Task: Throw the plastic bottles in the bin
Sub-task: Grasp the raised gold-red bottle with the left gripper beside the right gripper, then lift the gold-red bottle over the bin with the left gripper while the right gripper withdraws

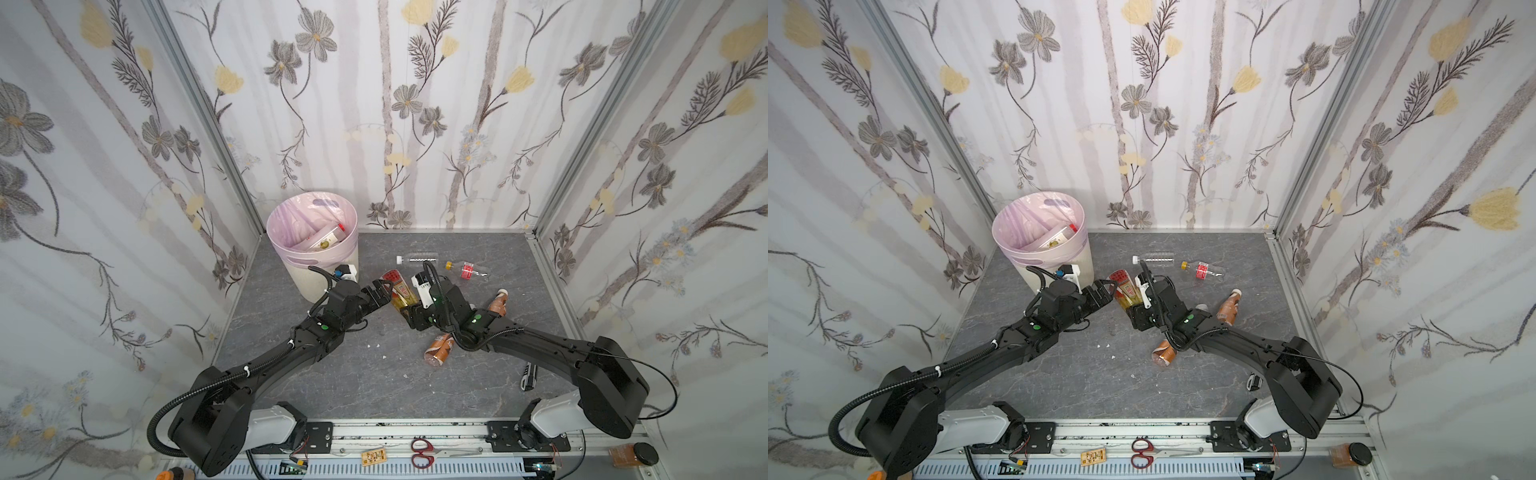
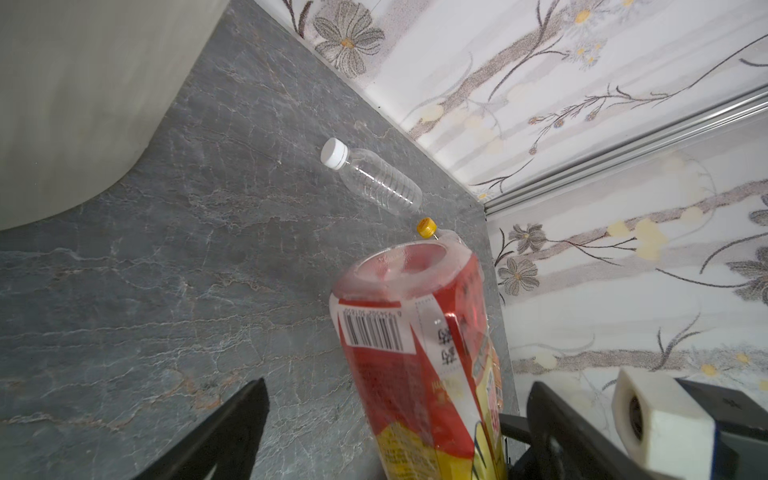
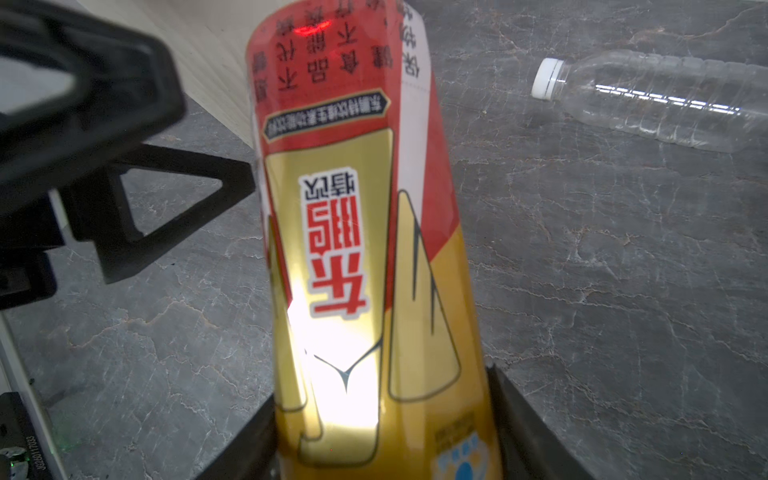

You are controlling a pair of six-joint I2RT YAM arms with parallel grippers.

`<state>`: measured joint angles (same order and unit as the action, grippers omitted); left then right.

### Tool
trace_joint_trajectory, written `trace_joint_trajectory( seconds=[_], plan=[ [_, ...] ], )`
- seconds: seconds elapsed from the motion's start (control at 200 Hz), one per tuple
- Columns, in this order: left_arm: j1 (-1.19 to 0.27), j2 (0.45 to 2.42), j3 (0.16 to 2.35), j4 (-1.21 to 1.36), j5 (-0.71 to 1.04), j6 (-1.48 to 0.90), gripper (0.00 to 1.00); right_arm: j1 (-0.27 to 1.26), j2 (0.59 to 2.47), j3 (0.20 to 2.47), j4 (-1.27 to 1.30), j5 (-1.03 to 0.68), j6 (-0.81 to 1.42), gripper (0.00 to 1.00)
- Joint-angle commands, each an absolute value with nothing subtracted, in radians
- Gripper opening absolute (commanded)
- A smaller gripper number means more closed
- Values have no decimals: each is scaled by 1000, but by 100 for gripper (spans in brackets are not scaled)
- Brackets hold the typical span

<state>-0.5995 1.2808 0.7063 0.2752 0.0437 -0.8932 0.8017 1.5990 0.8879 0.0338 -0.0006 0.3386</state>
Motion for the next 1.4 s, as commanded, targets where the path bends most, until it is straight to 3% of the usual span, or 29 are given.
trace_joint_trajectory(
  seconds=[0.0,0.734,0.859,1.139,1.299,1.394],
  plan=[
    [-610,1293,728,337,42,-883,100,797,1561,886,84,-34,331,64],
    [-643,1356,803,405,25,-859,100,772,1565,914,136,-155,346,64],
    [-643,1355,802,408,18,-852,94,770,1569,924,137,-163,347,65],
    [-643,1350,800,414,11,-834,65,765,1581,937,137,-173,347,66],
    [-644,1342,800,414,-2,-819,55,763,1570,936,128,-164,342,78],
    [-643,1327,805,411,-23,-781,53,757,1541,928,115,-159,334,91]
  ],
)
